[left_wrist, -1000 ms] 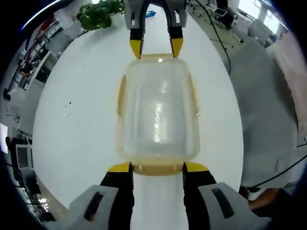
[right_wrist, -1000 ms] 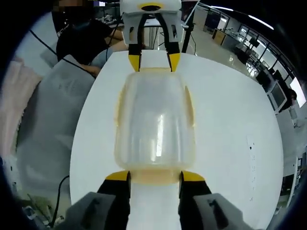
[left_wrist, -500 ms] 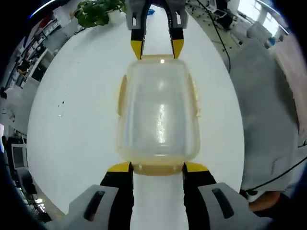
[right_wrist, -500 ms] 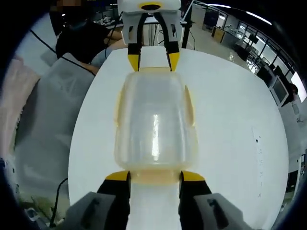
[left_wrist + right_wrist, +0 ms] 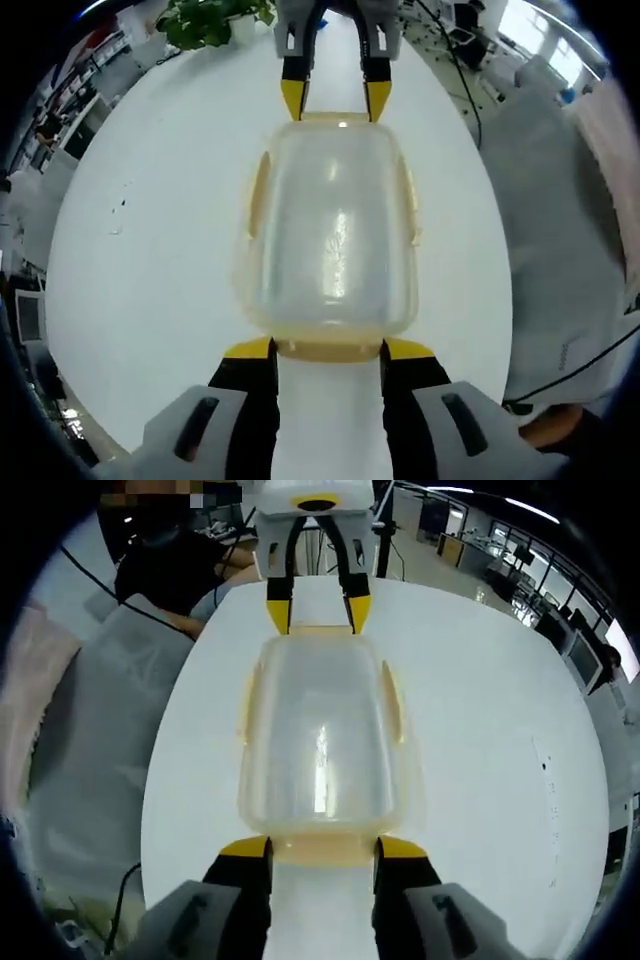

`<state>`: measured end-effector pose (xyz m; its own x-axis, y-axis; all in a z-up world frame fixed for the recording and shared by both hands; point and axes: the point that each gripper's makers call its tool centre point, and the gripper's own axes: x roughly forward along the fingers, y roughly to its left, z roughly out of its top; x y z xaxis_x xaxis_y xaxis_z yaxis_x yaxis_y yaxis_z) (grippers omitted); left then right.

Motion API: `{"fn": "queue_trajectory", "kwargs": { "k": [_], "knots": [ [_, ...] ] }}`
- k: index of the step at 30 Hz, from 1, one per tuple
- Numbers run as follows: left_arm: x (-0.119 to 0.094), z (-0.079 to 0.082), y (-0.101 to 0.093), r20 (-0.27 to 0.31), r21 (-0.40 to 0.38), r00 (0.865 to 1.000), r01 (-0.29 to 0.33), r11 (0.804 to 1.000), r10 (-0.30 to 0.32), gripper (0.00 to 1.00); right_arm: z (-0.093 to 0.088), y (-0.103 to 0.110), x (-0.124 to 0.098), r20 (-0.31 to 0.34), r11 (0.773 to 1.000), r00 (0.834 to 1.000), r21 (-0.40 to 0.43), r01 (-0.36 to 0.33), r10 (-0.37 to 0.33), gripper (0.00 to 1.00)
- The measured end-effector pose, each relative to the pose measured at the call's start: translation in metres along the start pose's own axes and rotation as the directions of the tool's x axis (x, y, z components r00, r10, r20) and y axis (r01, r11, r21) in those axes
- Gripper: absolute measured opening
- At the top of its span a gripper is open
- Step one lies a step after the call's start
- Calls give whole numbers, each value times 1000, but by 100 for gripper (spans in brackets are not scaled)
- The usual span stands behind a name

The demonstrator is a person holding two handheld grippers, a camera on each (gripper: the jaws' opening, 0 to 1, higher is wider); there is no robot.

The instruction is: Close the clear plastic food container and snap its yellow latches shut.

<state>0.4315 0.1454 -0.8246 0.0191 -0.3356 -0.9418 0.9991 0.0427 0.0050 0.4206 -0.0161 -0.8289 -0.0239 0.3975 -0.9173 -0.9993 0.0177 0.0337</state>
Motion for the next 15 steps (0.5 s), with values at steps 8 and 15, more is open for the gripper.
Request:
{"fn": "queue_trajectory", "kwargs": {
  "k": [8,15],
  "knots": [
    [-1,7,3,27,-7,1000,2,1000,-2,37,-3,-4,-9,0,1000,1000,-1,11,-11,37],
    [0,10,12,39,-17,999,-12,1000,13,37,-7,-13,-9,-8,1000,1000,9,26,-26,37]
  ]
}}
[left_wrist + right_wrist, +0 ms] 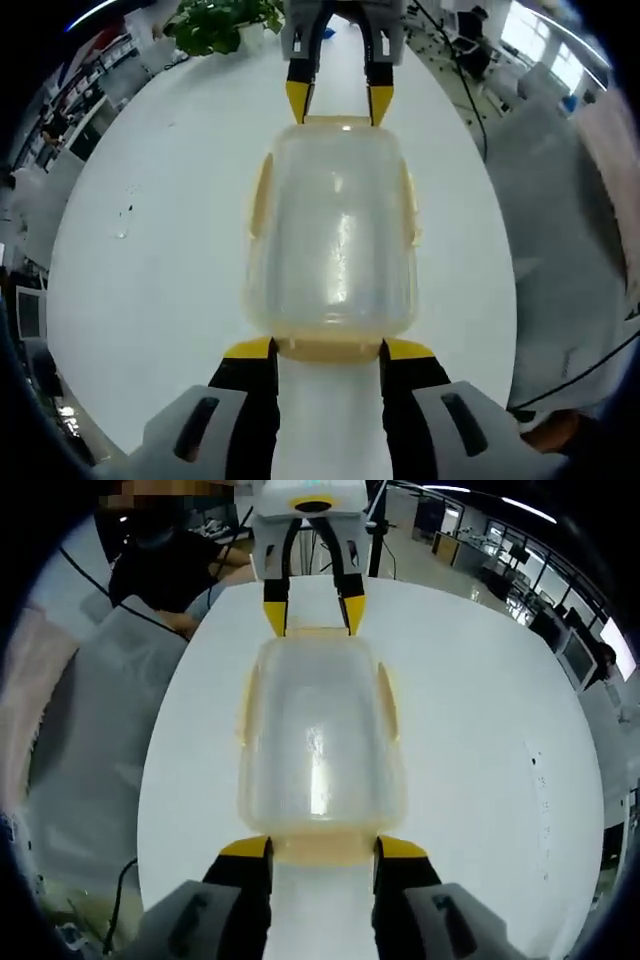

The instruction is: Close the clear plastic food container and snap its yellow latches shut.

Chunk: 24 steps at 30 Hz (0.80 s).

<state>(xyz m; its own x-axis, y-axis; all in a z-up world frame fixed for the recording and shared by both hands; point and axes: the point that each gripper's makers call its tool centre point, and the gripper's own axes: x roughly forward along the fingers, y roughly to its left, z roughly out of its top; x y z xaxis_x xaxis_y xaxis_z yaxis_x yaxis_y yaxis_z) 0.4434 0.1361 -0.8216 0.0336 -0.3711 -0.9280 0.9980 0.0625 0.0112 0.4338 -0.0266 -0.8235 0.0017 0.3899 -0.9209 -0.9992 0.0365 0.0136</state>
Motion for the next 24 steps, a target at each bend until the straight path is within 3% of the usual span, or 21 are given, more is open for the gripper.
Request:
{"fn": "queue_trajectory", "kwargs": {
  "k": [10,15,18,21,24],
  "knots": [
    [8,1,2,27,-32,999,-24,999,24,37,-7,-5,3,-6,1000,1000,0,25,-25,37],
    [9,0,2,25,-39,999,-19,999,20,37,-10,-3,7,-3,999,1000,38,22,-22,37],
    [10,-5,4,31,-92,999,-27,995,30,35,-11,-1,7,16,995,1000,96,21,-23,23],
    [9,-9,6,50,-124,998,-34,992,41,32,-13,-6,4,34,993,998,113,42,-46,30],
    [7,-17,0,28,-122,999,-25,992,29,37,-17,-5,2,27,991,998,123,45,-49,30]
  ]
}}
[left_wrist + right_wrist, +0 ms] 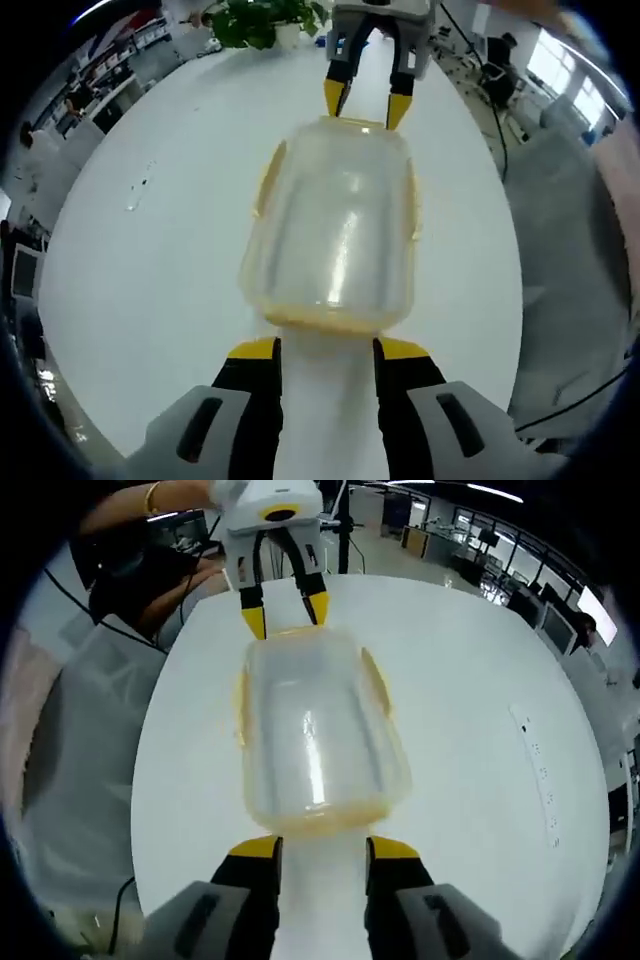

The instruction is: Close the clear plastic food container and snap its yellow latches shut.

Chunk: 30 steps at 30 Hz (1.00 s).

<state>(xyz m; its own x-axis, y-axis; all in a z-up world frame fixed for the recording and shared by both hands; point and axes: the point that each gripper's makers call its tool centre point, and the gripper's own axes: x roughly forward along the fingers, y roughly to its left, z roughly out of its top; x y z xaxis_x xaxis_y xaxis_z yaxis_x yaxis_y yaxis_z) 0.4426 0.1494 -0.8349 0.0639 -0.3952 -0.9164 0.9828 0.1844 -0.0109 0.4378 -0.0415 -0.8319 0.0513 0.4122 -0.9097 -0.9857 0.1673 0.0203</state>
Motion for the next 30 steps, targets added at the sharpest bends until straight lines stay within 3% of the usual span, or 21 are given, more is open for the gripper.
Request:
{"fn": "queue_trajectory", "kwargs": {
  "k": [2,5,10,14,20,23,26,30],
  "knots": [
    [-2,-9,2,-31,17,999,-19,1000,19,38,-3,0,-3,-8,1000,1000,6,8,-8,30],
    [-9,-16,5,-29,-22,999,-45,999,44,38,-5,-3,-8,-1,999,1000,41,31,-31,30],
    [-23,-13,12,49,-153,994,-89,984,98,38,1,-9,-17,31,992,997,104,74,-77,31],
    [-33,-7,15,106,-184,986,-109,977,130,39,8,-14,-26,54,985,991,134,112,-120,30],
    [-42,15,26,219,-333,952,-132,934,212,39,28,-17,-32,118,973,979,179,143,-165,30],
    [-40,22,27,248,-373,940,-129,919,233,40,32,-16,-29,122,969,975,186,160,-184,30],
    [-37,27,23,258,-374,934,-138,917,245,41,34,-16,-25,135,958,970,233,169,-204,30],
    [-31,34,25,269,-424,922,-145,894,277,40,31,-14,-17,132,948,972,279,152,-195,30]
  ]
}}
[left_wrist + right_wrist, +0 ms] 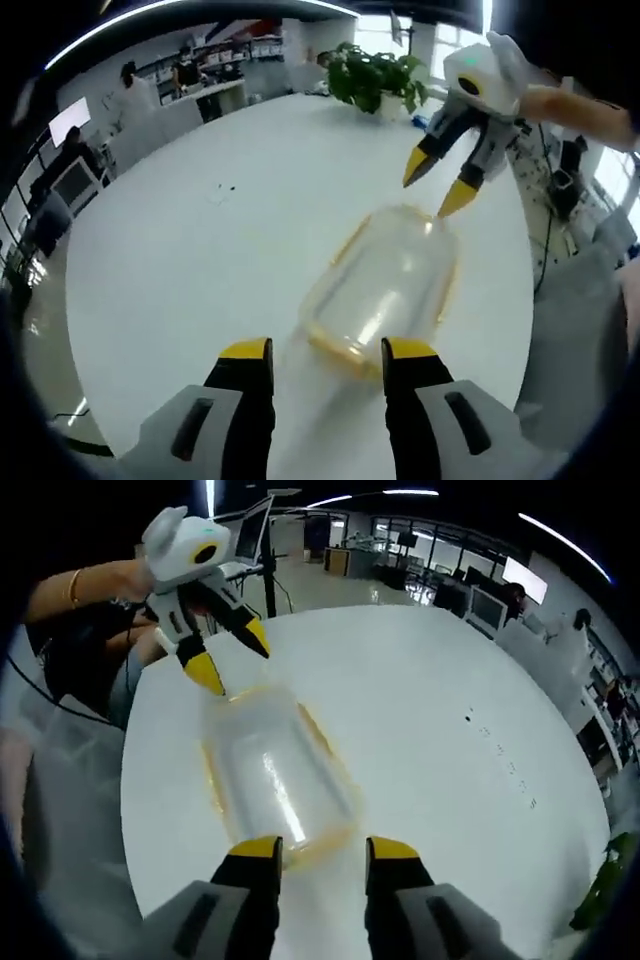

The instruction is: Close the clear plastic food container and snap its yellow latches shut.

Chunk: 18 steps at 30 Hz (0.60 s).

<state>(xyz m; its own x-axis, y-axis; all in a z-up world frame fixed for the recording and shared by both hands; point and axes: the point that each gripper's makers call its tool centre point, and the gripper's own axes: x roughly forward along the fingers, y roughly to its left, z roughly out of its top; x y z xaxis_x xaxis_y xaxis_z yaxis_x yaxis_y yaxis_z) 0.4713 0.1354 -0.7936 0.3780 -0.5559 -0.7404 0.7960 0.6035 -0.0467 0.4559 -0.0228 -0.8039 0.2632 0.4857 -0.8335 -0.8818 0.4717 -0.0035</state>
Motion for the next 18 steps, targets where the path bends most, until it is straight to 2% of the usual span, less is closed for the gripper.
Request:
{"fn": "queue_trajectory", "kwargs": {
  "k": [3,4,5,7,9,15,18],
  "knots": [
    [5,-2,2,0,-25,1000,-15,1000,15,40,-8,9,6,-32,999,999,-7,-39,39,31],
    [8,-4,0,-6,-40,1000,-2,999,2,39,-9,9,7,-35,1000,999,-7,-31,30,31],
    [10,-7,-2,-16,-42,1000,8,999,-9,39,-2,10,7,11,999,999,29,-35,35,31],
    [13,-13,-1,-33,-46,999,6,999,-7,40,-6,6,6,-13,999,1000,38,-24,25,31],
    [15,-10,-2,1,-115,1000,8,993,-8,40,-7,4,7,-12,998,1000,60,-20,21,32],
    [13,-14,0,10,-148,1000,0,989,2,41,-9,1,7,0,987,1000,161,-8,8,35],
    [13,-14,-2,15,-165,1000,5,986,-2,38,-9,3,8,17,968,1000,248,-18,14,34]
  ]
}}
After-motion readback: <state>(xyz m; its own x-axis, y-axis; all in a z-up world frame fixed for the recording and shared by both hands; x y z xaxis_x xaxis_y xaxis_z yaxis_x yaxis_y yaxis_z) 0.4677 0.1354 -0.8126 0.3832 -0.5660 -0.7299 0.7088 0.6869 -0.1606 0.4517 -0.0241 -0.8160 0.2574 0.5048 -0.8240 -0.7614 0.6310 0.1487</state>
